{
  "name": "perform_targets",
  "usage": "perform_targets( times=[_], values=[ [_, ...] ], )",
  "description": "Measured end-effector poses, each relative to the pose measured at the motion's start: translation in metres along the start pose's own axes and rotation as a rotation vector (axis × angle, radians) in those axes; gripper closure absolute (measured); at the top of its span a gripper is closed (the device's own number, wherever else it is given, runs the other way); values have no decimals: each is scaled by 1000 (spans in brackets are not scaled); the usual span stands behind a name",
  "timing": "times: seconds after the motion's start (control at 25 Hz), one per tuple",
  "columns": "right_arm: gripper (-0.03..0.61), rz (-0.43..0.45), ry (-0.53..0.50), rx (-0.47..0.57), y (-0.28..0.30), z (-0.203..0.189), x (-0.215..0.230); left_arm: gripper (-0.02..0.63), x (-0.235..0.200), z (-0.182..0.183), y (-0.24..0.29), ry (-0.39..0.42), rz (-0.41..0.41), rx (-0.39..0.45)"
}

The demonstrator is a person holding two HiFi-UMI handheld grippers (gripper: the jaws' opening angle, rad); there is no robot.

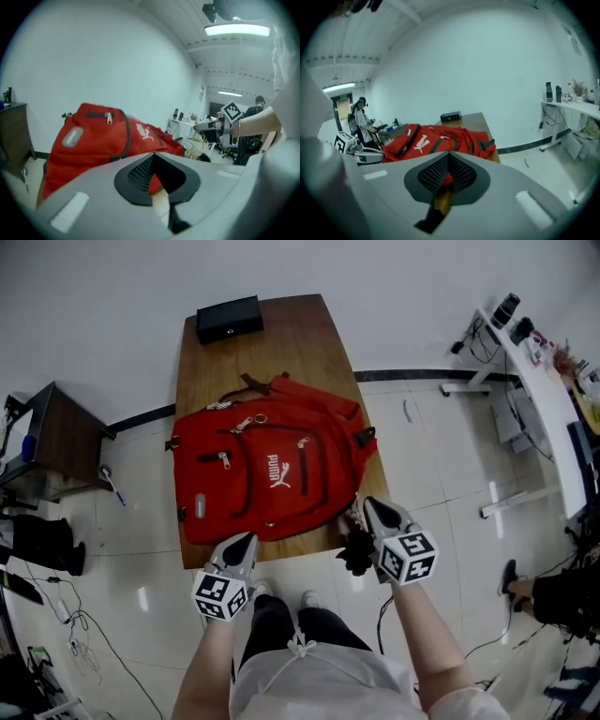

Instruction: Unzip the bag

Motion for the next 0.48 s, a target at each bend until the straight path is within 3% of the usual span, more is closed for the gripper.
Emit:
perform_targets(
  times=[0.16,0.36,0.48],
  values=[
    [571,81,-32,163,-43,14,-24,607,43,40,-38,81,-3,157],
    [571,142,-220,230,-88,18,-81,607,83,65,-95,146,-27,279],
    [571,163,-266,264,-117,8,-117,607,105,62,-132,175,-41,315]
  ],
)
Point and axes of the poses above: the fingertips, and each gripper's own axes: y forward along the fingers, x to its right, z out of its top, the point moved 10 cm from there along -y, backward along the fingers, and after that the axes turned 2 degrees about -x, right-handed, at the moved point
